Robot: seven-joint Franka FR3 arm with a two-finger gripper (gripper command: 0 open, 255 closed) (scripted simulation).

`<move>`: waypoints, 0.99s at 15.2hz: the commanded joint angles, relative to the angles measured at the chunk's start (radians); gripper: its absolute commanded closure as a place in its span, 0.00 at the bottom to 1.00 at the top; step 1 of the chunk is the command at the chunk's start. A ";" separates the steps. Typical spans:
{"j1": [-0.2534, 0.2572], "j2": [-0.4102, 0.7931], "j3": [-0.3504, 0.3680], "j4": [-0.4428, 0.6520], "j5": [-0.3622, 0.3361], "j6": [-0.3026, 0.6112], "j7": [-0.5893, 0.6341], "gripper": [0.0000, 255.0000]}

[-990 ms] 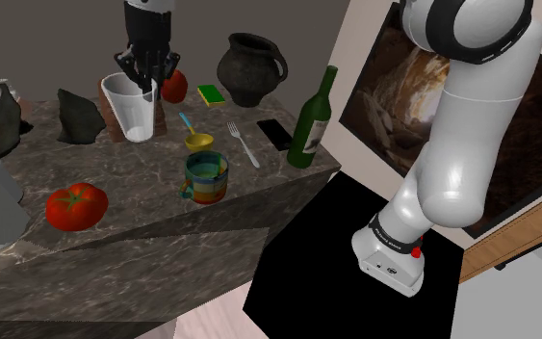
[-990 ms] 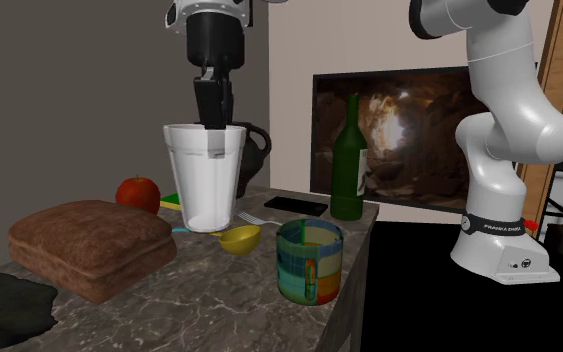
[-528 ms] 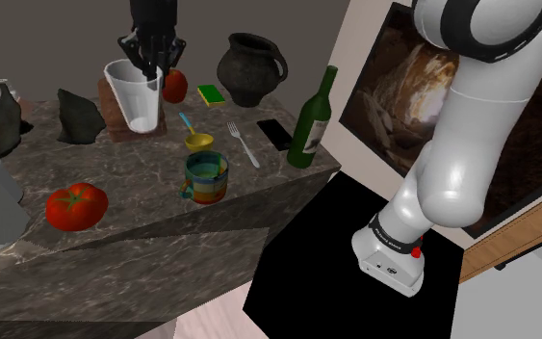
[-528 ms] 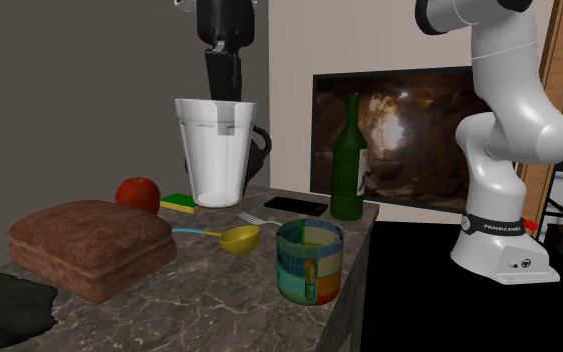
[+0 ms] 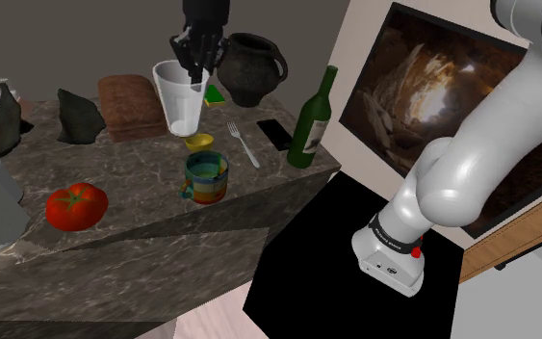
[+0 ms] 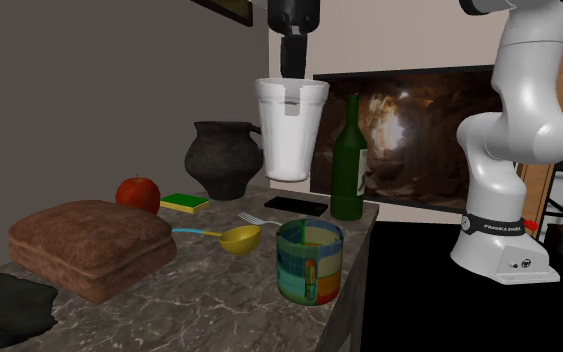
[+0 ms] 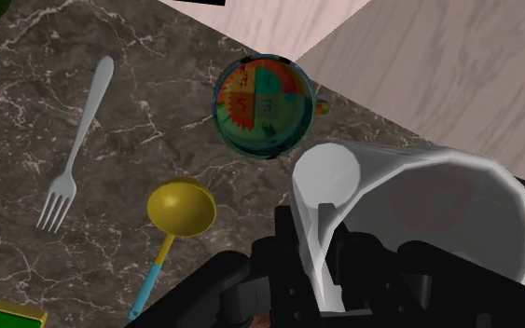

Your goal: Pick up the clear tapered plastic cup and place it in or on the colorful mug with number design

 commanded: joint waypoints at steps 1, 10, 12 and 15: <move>-0.006 -0.092 -0.010 -0.080 0.025 -0.010 -0.021 1.00; -0.003 -0.118 -0.010 -0.209 0.037 0.092 -0.038 1.00; -0.002 -0.115 -0.009 -0.233 0.038 0.119 -0.040 1.00; -0.001 -0.109 -0.007 -0.267 0.039 0.159 -0.043 1.00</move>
